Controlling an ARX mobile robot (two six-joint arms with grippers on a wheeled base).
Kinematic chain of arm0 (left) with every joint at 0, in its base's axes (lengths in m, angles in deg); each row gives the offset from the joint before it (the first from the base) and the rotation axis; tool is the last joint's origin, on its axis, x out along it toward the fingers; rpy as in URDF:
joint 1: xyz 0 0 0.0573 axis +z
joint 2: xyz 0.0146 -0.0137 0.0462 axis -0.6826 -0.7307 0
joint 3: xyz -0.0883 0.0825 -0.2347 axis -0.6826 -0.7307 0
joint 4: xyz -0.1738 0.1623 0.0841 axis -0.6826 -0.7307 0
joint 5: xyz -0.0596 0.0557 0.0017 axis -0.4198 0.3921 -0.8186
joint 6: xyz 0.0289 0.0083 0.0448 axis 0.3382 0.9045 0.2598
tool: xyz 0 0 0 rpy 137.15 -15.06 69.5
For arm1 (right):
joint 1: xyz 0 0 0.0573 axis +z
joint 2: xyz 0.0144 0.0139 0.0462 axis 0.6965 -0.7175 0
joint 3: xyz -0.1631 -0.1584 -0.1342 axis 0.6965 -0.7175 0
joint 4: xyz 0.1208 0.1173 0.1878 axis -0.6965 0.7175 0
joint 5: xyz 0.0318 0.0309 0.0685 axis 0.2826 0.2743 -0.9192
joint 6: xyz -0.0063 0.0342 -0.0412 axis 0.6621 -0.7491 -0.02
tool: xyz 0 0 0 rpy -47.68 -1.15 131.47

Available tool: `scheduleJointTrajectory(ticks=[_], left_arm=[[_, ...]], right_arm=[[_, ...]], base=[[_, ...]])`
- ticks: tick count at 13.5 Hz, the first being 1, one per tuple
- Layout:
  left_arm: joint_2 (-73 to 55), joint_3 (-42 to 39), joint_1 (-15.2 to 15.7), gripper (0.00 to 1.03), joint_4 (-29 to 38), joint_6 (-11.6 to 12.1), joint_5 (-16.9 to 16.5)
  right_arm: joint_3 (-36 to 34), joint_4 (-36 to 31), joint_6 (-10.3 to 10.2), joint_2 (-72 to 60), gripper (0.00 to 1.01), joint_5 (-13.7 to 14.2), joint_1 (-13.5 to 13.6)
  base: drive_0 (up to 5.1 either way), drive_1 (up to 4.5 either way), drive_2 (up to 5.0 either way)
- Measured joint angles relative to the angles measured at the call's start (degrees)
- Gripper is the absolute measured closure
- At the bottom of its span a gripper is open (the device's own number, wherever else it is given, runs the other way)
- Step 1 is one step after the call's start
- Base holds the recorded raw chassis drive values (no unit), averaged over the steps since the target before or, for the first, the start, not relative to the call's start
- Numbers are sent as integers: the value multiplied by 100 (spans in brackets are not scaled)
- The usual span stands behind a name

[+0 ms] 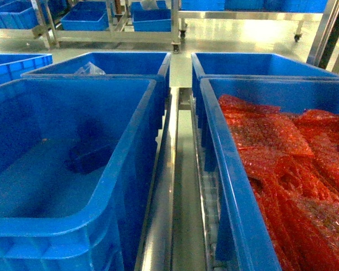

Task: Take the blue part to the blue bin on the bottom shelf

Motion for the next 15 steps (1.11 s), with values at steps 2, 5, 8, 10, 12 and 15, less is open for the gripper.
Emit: scheduleJointTrajectory(ticks=[2, 5, 8, 10, 12, 15], left_arm=[[573, -2, 0, 101, -592, -2, 0], [1200, -2, 0, 101, -1202, 0, -2], [1668, -2, 0, 101, -1655, -2, 0], [1912, -2, 0, 101, -1869, 0, 0], [2116, -2, 0, 101, -2096, 0, 0], [3086, 2, 0, 101, -3047, 9, -13]], right_arm=[[0, 0, 0, 0, 3, -2, 0], [0, 0, 0, 0, 3, 0, 0], [0, 0, 0, 0, 3, 0, 0], [0, 0, 0, 0, 3, 0, 0], [0, 0, 0, 0, 3, 0, 0], [0, -2, 0, 0, 3, -2, 0]], base=[[0, 0, 0], [0, 0, 0], [0, 0, 0], [0, 0, 0], [0, 0, 0], [0, 0, 0]])
